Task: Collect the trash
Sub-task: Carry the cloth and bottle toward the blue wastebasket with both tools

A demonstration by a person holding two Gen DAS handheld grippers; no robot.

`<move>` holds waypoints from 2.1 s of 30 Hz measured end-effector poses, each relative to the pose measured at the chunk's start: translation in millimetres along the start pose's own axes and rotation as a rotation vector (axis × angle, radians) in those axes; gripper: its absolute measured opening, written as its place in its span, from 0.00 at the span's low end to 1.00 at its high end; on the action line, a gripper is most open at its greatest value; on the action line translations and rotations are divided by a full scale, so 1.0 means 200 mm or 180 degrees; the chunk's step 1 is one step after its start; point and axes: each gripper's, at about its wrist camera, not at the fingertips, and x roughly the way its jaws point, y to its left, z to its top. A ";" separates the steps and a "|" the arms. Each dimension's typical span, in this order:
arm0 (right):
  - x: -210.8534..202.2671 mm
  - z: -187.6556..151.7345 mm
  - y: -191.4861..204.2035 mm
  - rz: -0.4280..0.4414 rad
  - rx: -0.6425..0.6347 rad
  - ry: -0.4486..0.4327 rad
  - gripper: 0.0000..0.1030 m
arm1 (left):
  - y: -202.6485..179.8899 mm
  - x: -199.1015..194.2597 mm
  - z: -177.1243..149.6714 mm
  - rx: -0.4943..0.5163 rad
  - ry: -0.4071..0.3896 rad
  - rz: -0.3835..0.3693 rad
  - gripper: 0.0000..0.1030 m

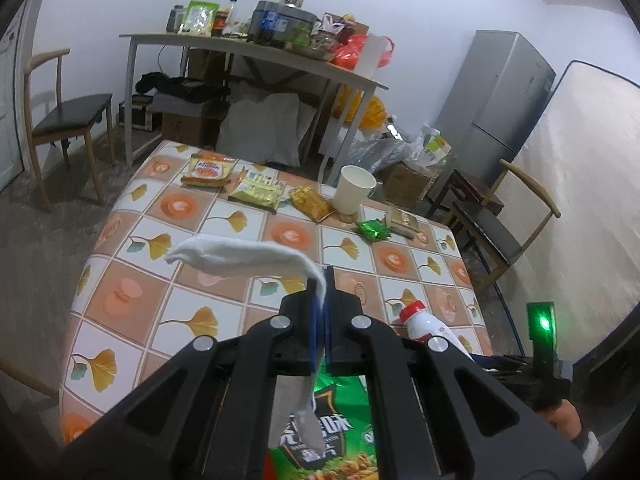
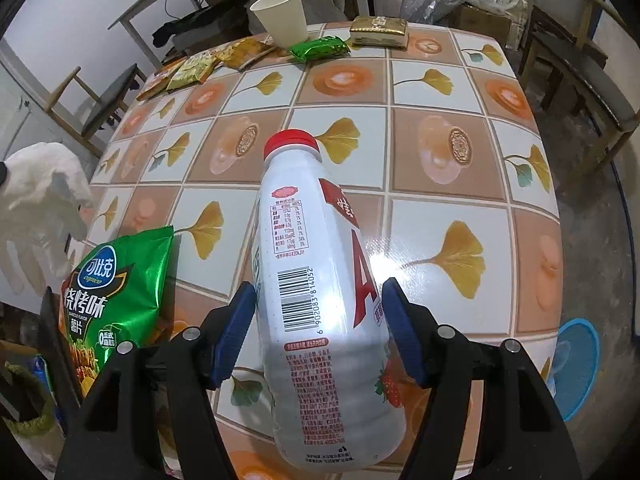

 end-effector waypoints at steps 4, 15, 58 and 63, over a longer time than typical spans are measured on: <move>0.04 0.01 -0.01 0.0140 0.0012 0.0054 0.62 | -0.09 -0.01 -0.02 0.0073 0.0048 0.0006 0.01; -0.03 -0.09 -0.14 0.0371 0.0302 -0.0112 0.60 | -0.43 0.01 -0.09 0.0484 0.0089 -0.0025 0.01; -0.52 -0.57 -0.60 0.0805 0.1106 -0.0725 0.59 | -1.13 0.03 -0.33 0.1233 0.0132 -0.0483 0.01; -0.70 -0.72 -0.76 0.0707 0.1372 -0.0989 0.59 | -1.33 0.04 -0.39 0.1333 0.0229 -0.0820 0.01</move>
